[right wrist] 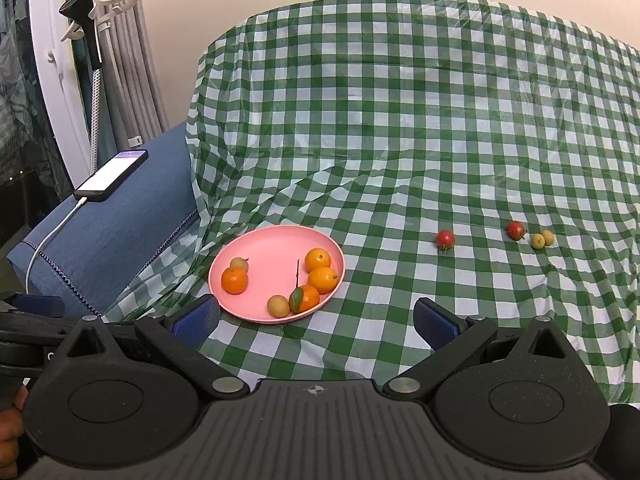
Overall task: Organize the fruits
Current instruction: 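Raise both tools away from the pink plate, then grasp a yellow fruit with the right tool while the left tool grasps a red tomato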
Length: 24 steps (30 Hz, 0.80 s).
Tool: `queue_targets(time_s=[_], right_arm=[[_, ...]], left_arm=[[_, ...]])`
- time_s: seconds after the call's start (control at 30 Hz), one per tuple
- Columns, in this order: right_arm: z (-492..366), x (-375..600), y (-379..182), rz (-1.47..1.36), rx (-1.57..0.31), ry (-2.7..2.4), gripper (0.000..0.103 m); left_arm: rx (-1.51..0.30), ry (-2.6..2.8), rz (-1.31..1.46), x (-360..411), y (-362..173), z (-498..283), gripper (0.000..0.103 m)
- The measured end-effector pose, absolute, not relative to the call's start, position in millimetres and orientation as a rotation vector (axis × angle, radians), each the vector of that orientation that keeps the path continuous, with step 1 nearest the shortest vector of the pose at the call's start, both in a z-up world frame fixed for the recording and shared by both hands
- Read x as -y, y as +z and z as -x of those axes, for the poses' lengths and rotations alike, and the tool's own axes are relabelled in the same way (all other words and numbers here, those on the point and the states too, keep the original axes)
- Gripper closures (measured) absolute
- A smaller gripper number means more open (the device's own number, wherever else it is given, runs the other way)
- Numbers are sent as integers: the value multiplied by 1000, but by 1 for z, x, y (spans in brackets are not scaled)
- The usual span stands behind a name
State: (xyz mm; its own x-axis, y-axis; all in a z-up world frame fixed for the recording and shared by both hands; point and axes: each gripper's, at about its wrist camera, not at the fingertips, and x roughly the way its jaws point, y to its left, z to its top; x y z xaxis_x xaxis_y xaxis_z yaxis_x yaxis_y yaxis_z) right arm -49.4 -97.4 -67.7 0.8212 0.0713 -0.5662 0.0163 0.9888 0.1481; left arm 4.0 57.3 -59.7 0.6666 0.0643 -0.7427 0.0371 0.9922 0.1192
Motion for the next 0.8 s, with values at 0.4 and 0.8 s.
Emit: queue_targets(time_s=[0.4,0.8], right_arm=[[36,122,-84,-211,-621,-6,1],[1,237,-112,-289,-572,-285,1]], left_arm=[[-889,11,-183,-37,-72,-33,0],[-946,-121,-184,53,-89,-119,0]])
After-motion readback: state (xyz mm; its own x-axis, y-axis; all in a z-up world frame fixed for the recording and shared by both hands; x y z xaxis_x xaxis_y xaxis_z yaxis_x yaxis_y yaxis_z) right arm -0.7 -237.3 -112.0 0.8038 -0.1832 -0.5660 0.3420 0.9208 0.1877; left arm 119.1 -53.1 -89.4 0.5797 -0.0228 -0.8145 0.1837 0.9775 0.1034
